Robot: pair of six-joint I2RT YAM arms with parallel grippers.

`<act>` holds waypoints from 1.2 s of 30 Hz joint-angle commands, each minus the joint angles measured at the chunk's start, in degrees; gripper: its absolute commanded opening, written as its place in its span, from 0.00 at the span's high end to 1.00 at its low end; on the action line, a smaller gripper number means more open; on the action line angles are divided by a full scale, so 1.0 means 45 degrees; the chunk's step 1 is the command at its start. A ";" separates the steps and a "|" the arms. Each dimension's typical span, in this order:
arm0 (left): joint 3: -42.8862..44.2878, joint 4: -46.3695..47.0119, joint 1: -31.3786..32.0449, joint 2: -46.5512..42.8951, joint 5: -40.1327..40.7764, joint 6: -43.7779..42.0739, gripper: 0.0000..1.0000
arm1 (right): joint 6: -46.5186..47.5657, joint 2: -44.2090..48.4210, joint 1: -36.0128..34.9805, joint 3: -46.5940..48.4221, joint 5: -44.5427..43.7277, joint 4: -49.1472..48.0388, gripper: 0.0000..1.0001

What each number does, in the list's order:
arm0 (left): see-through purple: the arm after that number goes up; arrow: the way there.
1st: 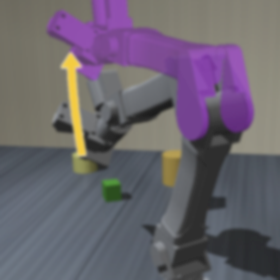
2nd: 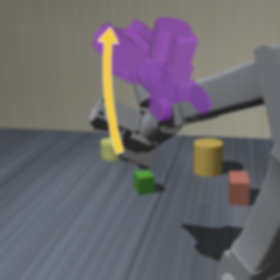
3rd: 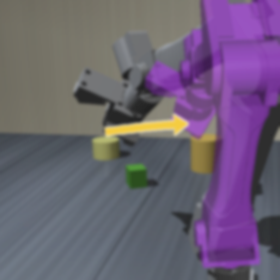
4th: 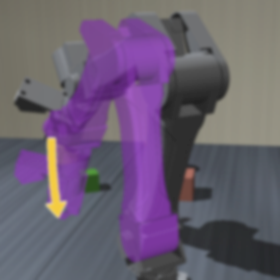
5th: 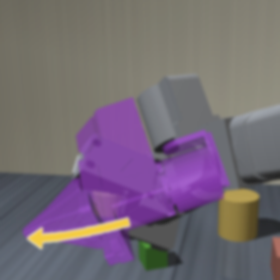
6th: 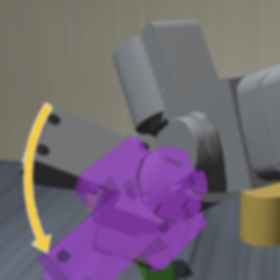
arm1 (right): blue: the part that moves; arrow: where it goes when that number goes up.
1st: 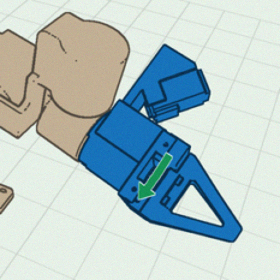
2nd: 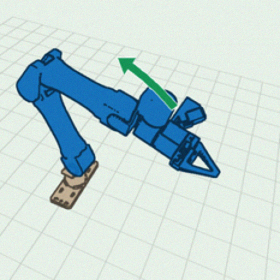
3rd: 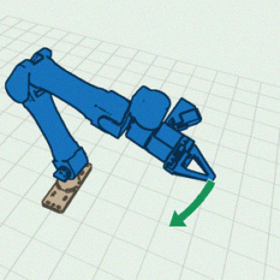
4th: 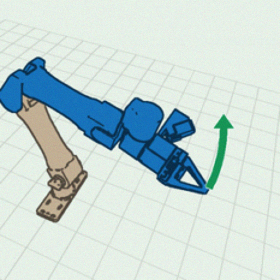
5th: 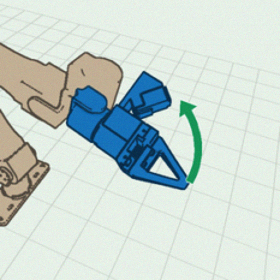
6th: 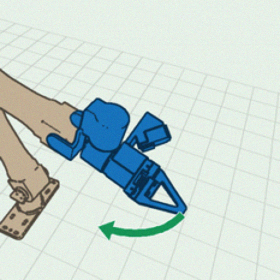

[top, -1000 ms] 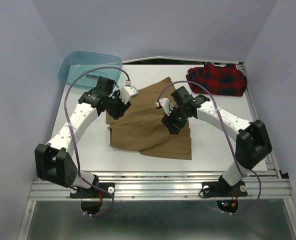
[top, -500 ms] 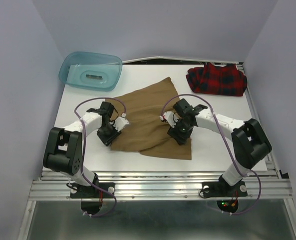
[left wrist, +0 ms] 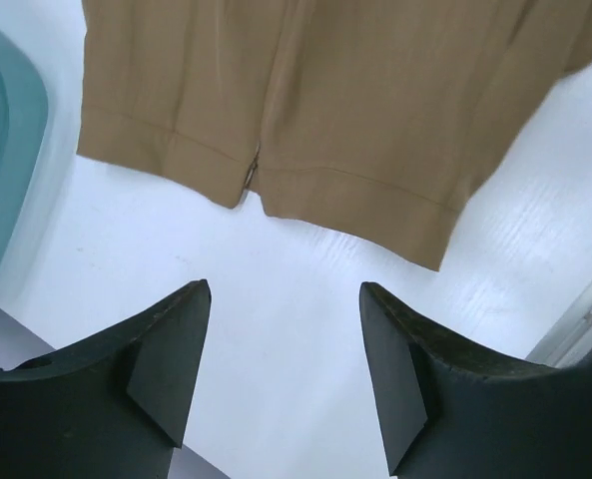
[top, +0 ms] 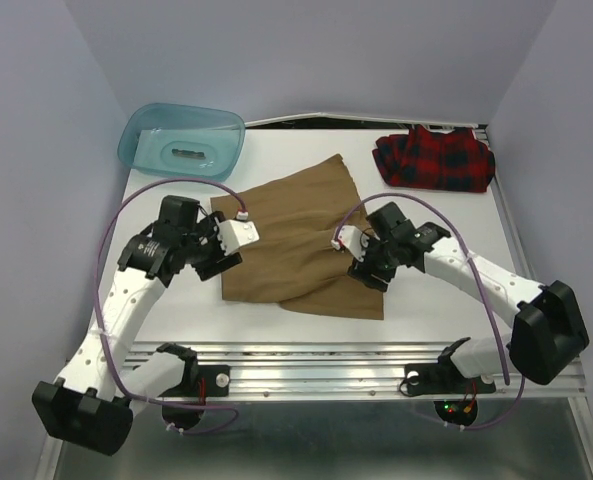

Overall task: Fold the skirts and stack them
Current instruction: Flatten the skirt out, then fold the skirt

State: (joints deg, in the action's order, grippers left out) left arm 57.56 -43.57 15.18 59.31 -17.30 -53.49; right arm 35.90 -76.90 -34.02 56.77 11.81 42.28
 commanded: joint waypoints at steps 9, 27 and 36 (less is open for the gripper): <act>-0.3238 0.1203 0.3520 -0.0895 0.1655 0.0344 0.21 | 0.1163 -0.0897 -0.0624 -0.2811 -0.1921 -0.3749 0.21; -0.6072 0.4292 0.4967 0.0453 0.3531 -0.0378 0.55 | 0.1026 -0.0743 -0.0975 -0.2696 -0.2274 -0.3441 0.90; -0.4786 0.2653 0.4947 -0.1498 0.3532 -0.0007 1.00 | 0.1260 0.0409 -0.0975 -0.1778 -0.1923 -0.0769 0.99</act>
State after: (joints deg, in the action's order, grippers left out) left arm 31.11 -27.51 37.19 57.08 -1.69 -54.30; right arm 40.75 -78.89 -37.98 43.94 2.15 31.55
